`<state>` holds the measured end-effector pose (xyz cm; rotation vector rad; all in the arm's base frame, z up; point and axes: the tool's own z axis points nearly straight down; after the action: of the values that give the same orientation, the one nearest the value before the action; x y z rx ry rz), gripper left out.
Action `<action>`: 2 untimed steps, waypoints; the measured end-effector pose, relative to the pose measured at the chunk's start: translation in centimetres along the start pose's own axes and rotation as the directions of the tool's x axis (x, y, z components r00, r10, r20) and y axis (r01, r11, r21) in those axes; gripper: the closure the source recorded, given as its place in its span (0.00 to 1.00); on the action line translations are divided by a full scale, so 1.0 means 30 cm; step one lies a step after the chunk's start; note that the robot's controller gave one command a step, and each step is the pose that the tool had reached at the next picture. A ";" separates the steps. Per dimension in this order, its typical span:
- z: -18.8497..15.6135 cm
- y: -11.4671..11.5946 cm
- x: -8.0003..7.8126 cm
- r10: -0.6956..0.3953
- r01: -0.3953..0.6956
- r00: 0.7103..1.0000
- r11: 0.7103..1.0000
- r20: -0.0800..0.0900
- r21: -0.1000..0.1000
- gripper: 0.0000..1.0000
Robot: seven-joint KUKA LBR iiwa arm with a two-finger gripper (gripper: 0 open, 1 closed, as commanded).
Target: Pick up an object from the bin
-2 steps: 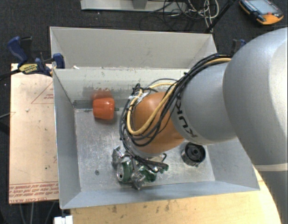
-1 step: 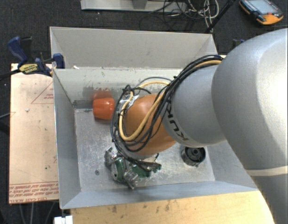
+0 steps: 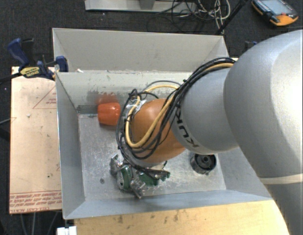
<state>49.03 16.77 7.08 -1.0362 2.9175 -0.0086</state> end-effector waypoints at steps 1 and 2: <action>-0.004 -0.002 -0.003 -0.006 0.006 1.000 1.000 -0.003 -0.002 1.00; -0.008 -0.006 -0.007 0.000 0.000 1.000 1.000 -0.008 -0.005 1.00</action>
Offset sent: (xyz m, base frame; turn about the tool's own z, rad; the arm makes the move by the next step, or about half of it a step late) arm 0.0001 0.0000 0.0047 0.0004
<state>49.29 16.77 7.32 -1.0396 2.9258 -0.0053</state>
